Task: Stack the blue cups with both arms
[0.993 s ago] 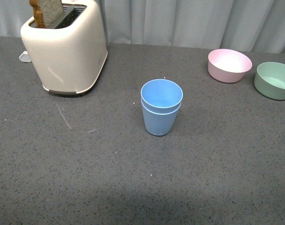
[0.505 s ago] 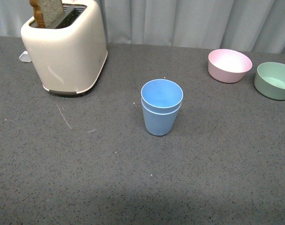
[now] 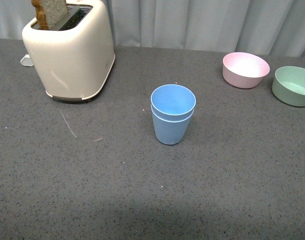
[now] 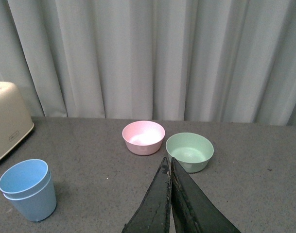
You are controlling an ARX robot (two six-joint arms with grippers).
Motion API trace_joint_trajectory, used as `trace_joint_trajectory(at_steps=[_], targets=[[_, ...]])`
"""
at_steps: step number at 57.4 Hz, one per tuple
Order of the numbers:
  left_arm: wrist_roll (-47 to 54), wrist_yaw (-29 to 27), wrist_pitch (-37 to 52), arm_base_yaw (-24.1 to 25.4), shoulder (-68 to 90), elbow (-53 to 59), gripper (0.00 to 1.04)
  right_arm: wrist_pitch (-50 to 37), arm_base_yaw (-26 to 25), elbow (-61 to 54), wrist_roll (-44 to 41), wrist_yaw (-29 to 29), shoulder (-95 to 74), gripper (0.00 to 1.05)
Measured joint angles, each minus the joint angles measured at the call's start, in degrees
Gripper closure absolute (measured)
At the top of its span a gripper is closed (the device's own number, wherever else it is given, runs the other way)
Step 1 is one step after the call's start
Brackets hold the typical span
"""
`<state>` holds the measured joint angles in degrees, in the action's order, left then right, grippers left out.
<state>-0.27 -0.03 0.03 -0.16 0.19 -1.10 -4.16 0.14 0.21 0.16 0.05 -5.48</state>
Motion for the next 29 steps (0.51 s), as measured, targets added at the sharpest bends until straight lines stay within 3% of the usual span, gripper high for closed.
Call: trace_joint_trajectory(at_steps=[3, 15, 29], targets=[[0.0, -0.07, 0.0, 0.0, 0.02, 0.0, 0.07, 3.69, 0.0, 0.0, 0.0, -0.13, 3.72, 1.04], [0.0, -0.02, 0.0, 0.0, 0.02, 0.0, 0.07, 4.07, 0.0, 0.0, -0.09, -0.13, 5.18, 1.02], [0.0, -0.02, 0.0, 0.0, 0.0, 0.0, 0.07, 4.07, 0.0, 0.0, -0.07, -0.13, 5.25, 0.6]])
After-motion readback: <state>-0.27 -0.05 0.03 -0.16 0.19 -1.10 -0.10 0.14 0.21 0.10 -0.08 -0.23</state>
